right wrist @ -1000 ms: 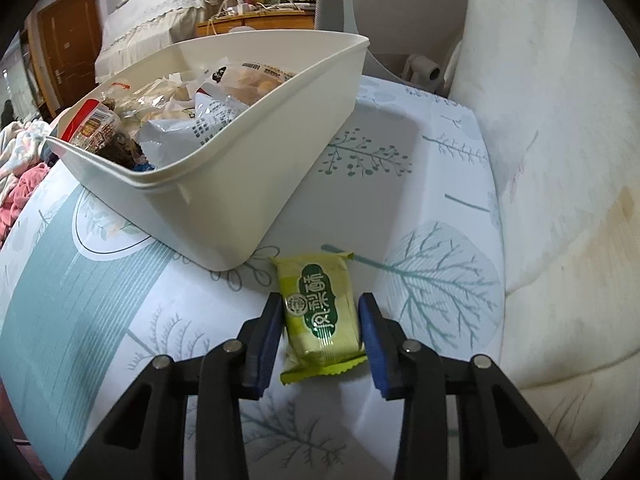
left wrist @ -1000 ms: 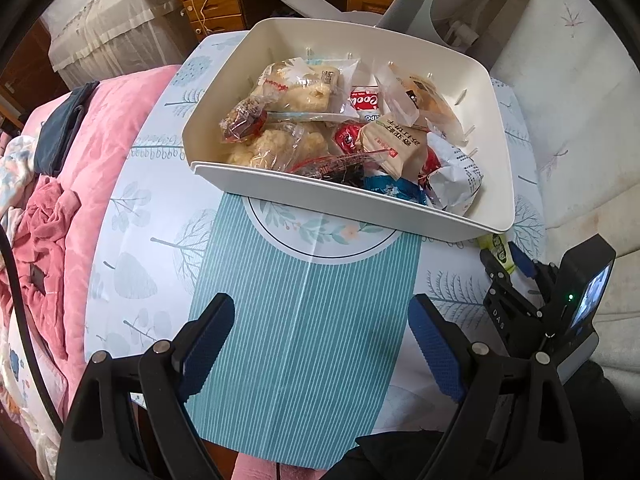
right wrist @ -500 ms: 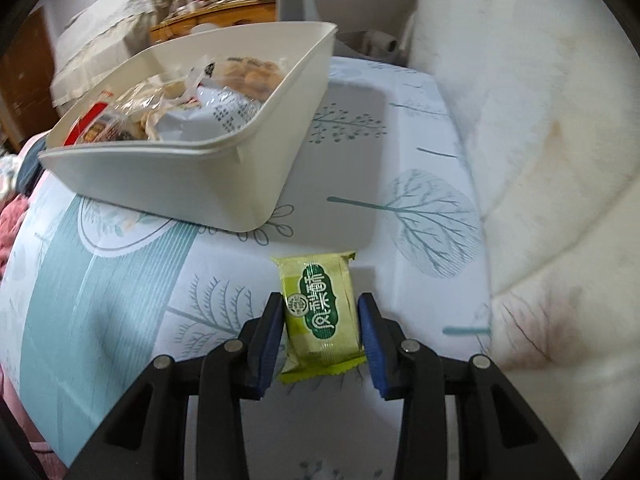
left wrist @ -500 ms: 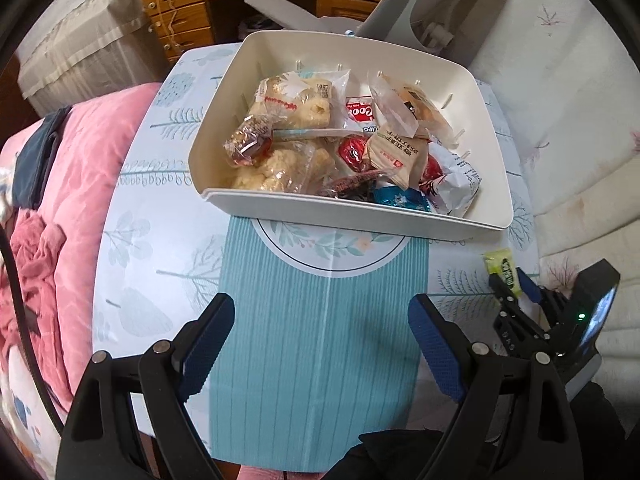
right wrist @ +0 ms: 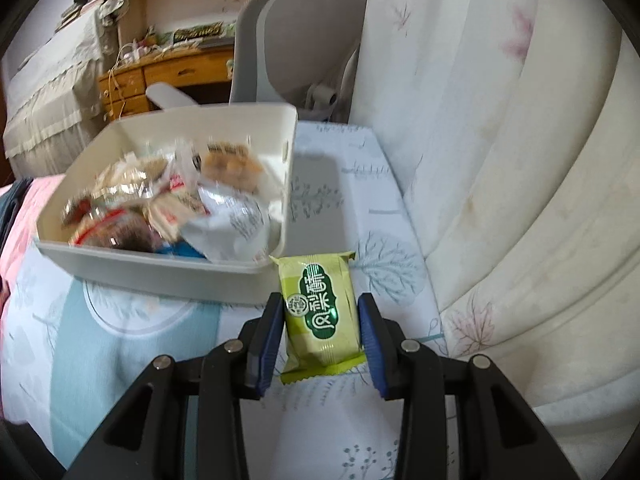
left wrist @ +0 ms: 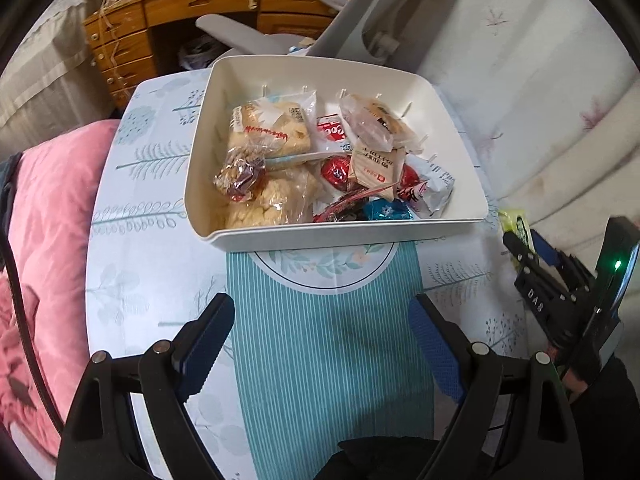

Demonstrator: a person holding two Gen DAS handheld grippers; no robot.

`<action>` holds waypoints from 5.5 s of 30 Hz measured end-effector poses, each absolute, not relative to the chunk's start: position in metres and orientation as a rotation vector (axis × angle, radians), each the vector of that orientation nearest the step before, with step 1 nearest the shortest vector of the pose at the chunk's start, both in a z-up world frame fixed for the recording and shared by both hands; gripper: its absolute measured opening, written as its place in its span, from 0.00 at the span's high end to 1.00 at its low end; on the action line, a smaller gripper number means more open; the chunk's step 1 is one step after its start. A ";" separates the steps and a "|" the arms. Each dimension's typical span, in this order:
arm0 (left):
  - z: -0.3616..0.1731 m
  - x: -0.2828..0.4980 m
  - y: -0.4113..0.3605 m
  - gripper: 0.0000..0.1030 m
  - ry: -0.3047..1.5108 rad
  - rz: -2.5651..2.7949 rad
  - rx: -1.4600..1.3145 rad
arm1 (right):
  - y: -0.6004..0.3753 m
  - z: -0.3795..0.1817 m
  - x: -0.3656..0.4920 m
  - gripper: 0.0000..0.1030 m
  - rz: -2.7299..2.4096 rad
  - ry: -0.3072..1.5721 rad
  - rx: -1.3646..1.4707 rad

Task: Organize snacks

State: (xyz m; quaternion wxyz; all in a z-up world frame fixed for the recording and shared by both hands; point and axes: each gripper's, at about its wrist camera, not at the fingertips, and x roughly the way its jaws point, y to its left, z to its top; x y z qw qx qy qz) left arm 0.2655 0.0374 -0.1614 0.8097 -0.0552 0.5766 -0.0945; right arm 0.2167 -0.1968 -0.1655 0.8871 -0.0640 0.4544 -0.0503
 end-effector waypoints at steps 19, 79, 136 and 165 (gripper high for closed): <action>-0.188 0.281 0.107 0.14 1.285 -0.173 -0.230 | -0.109 -0.147 0.272 0.63 -0.019 0.910 -0.129; -0.037 0.108 0.039 0.04 0.979 -0.181 -0.153 | -0.161 -0.004 0.056 0.08 0.018 0.904 0.147; -0.010 0.102 0.043 0.01 0.909 0.066 -0.049 | -0.107 0.009 0.036 0.07 0.030 0.894 0.105; -0.034 0.126 0.023 0.01 0.991 0.101 -0.051 | -0.138 -0.011 0.072 0.07 0.064 0.982 0.122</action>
